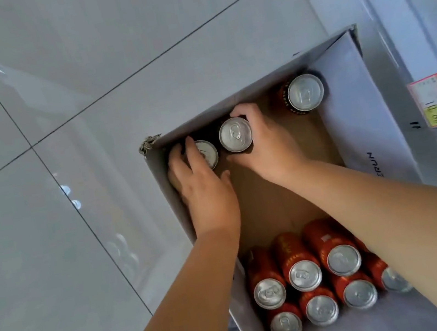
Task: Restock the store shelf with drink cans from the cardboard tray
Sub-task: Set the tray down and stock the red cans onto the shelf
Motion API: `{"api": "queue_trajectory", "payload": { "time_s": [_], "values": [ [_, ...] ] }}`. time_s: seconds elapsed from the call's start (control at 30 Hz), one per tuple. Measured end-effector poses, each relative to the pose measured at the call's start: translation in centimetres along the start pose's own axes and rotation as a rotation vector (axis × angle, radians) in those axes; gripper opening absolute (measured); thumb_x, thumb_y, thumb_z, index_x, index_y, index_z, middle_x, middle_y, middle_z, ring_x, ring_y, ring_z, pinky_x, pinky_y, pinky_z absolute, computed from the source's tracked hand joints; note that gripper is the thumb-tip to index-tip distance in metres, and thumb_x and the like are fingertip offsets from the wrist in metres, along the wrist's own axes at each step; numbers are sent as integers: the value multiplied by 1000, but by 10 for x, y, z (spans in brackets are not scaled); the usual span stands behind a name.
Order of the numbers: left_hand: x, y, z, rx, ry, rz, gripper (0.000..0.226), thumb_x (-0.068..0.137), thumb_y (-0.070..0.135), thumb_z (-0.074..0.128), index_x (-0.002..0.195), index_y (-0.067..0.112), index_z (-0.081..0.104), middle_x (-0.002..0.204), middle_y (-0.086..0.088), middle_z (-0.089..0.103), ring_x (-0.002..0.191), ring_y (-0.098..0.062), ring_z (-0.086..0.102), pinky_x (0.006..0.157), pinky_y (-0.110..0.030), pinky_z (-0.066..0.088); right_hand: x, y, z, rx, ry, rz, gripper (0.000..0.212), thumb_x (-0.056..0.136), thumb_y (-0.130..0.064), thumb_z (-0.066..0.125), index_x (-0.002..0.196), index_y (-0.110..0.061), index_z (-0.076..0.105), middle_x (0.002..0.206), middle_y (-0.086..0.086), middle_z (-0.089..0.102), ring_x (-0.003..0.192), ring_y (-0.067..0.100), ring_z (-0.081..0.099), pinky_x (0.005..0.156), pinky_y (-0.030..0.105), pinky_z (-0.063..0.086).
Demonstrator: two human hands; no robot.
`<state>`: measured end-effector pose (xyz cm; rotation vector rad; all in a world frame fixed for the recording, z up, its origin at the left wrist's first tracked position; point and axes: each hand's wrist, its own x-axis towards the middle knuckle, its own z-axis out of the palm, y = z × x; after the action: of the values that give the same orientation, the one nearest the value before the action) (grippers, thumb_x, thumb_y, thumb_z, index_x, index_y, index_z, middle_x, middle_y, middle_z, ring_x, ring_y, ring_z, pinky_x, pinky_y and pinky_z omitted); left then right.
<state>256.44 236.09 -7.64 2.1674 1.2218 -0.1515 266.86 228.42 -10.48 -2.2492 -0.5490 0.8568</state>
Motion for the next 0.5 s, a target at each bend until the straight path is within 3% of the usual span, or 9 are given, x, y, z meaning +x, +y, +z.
{"api": "queue_trajectory", "payload": {
  "time_s": [0.13, 0.23, 0.37, 0.5],
  "values": [
    [7, -5, 7, 74, -50, 58, 75, 81, 12, 76, 146, 12, 38, 152, -12, 27, 132, -27, 26, 116, -36, 25, -17, 16, -14, -40, 94, 66, 70, 68, -27, 85, 124, -21, 43, 115, -6, 60, 102, 18, 59, 73, 25, 39],
    [13, -5, 9, -26, -155, 59, 70, 79, 12, 78, 140, 15, 45, 151, -8, 35, 138, -25, 30, 114, -30, 26, -30, 28, -25, -76, 95, 146, 75, 69, -28, 84, 131, -22, 42, 124, -4, 59, 111, 22, 57, 76, 25, 38],
    [5, 6, -15, -199, -193, -53, 70, 76, 18, 82, 135, 19, 45, 129, 2, 56, 119, -13, 53, 95, -18, 39, -60, 22, -47, -56, 123, 229, 79, 70, -33, 82, 138, -25, 44, 133, -7, 57, 122, 16, 52, 94, 23, 37],
    [-35, 40, -77, -228, -230, -2, 62, 70, 31, 86, 120, 33, 48, 114, 13, 59, 101, -2, 55, 79, -4, 39, -115, -26, -88, 74, 193, 272, 68, 67, -32, 83, 126, -28, 50, 117, -13, 60, 112, 10, 55, 91, 21, 39]
  ]
}}
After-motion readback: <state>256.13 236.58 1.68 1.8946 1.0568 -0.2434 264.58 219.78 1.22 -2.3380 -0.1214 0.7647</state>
